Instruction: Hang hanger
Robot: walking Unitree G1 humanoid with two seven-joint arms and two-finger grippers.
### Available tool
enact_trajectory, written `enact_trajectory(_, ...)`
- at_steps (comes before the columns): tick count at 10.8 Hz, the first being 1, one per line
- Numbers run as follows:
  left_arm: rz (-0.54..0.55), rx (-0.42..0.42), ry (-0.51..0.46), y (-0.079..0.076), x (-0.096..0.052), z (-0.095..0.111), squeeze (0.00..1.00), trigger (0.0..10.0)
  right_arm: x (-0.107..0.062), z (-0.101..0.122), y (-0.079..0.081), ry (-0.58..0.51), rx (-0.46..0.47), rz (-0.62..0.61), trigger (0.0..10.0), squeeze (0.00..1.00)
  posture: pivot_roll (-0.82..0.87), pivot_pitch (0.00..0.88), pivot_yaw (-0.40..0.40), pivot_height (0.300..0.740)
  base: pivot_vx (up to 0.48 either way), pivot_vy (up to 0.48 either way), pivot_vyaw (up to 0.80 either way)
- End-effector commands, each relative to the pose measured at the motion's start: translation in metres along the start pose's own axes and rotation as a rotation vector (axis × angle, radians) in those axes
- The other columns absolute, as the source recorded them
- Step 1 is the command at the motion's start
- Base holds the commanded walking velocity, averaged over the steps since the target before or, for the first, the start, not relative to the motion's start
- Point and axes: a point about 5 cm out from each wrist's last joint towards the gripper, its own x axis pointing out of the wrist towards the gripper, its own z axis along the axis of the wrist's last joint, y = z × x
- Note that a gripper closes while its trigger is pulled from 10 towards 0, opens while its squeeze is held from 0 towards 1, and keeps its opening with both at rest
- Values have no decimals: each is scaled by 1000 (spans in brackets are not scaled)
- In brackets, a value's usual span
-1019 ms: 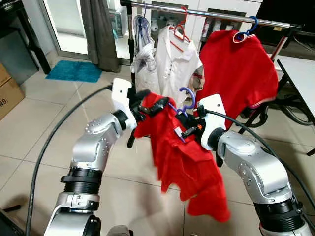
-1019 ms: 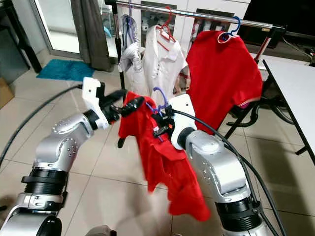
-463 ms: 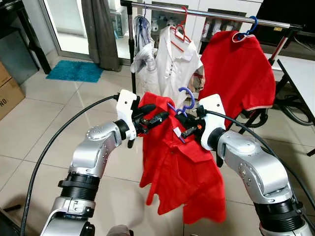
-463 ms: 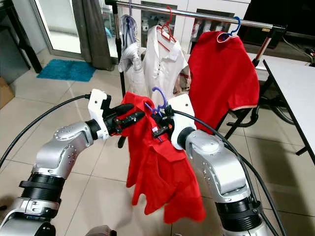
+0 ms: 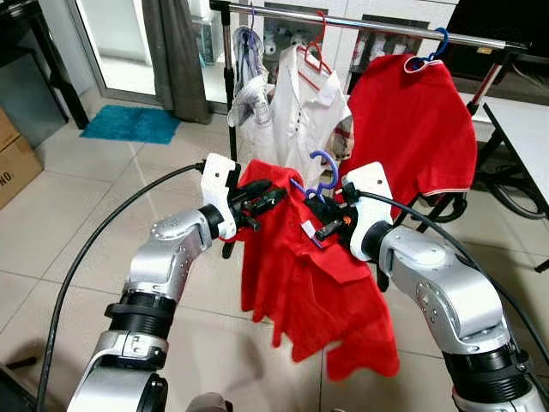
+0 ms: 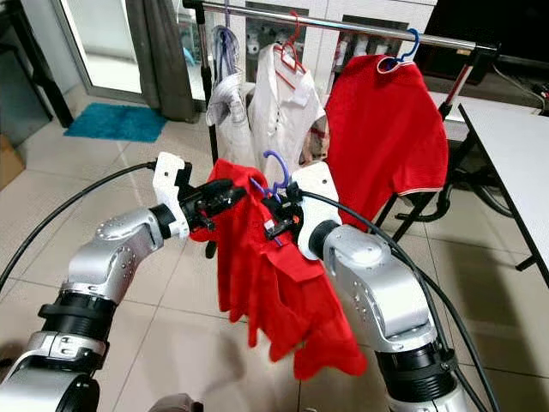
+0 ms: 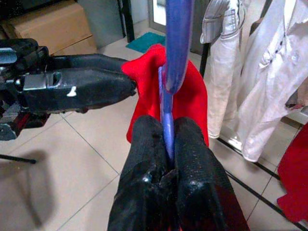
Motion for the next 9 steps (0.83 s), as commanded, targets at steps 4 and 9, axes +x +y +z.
enact_trajectory(4, -26, 16, -35, 0, 6, 9, 0, 0, -2, 16, 0, -72, -38, -4, 0, 0, 52, 0, -19, 740, 0, 0, 0)
enact_trajectory(9, -35, -18, -80, -2, 6, 12, 0, 0, -2, 14, -2, -59, -36, -15, 0, 0, 51, 0, -18, 740, 0, 0, 0)
